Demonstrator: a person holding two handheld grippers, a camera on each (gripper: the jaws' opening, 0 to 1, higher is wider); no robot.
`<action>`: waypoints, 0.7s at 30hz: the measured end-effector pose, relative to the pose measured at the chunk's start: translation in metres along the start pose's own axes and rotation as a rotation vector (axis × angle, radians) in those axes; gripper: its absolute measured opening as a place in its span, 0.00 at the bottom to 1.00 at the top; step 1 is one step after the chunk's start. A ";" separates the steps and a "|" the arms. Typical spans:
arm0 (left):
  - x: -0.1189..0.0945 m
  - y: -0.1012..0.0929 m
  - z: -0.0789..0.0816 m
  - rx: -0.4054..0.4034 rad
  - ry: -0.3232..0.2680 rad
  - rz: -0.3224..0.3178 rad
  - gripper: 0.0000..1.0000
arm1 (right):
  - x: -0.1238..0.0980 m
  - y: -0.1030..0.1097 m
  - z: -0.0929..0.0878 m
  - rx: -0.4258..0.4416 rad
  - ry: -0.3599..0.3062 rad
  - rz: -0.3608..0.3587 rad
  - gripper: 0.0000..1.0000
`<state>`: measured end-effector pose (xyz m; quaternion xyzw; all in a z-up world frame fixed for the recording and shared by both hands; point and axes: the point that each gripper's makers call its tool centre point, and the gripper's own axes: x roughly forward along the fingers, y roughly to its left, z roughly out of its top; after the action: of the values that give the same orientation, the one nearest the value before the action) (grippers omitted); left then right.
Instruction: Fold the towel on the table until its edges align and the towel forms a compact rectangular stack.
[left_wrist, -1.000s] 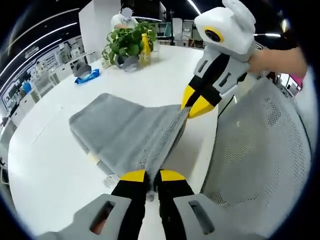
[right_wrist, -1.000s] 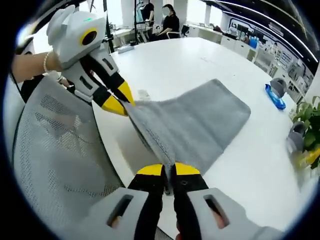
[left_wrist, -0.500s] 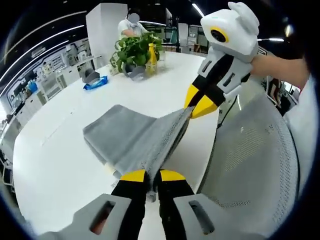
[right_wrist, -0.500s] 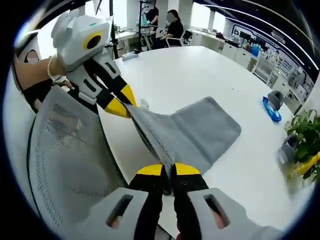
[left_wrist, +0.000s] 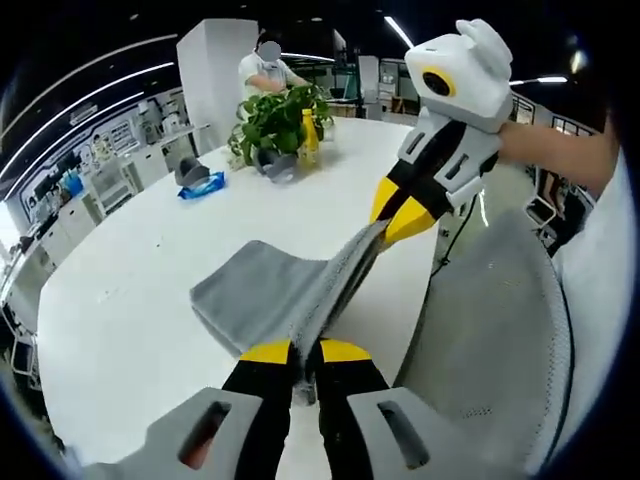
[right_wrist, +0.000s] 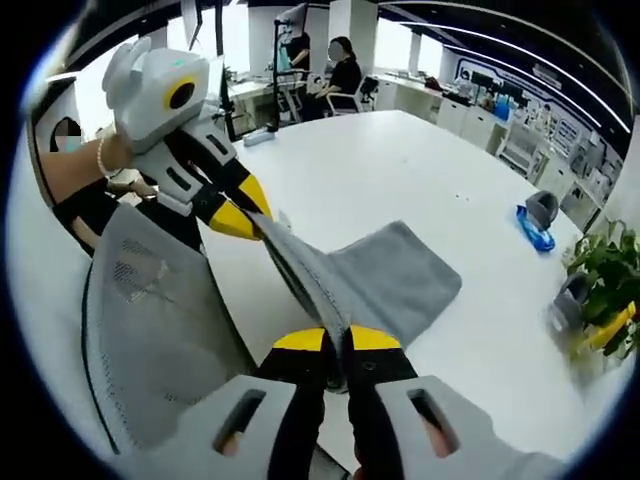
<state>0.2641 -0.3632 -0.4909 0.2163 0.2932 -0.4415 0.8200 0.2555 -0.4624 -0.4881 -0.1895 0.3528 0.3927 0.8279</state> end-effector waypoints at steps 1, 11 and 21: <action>0.000 0.000 0.001 0.003 -0.002 0.001 0.08 | -0.001 -0.001 0.001 0.002 -0.002 -0.001 0.04; 0.010 0.017 0.014 0.016 -0.017 0.017 0.08 | 0.003 -0.018 0.011 -0.002 -0.007 -0.014 0.04; 0.033 0.049 0.027 0.015 -0.018 0.037 0.08 | 0.021 -0.054 0.022 -0.012 -0.009 -0.055 0.04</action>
<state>0.3279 -0.3738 -0.4882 0.2238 0.2784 -0.4304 0.8289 0.3170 -0.4722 -0.4865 -0.2026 0.3414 0.3727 0.8387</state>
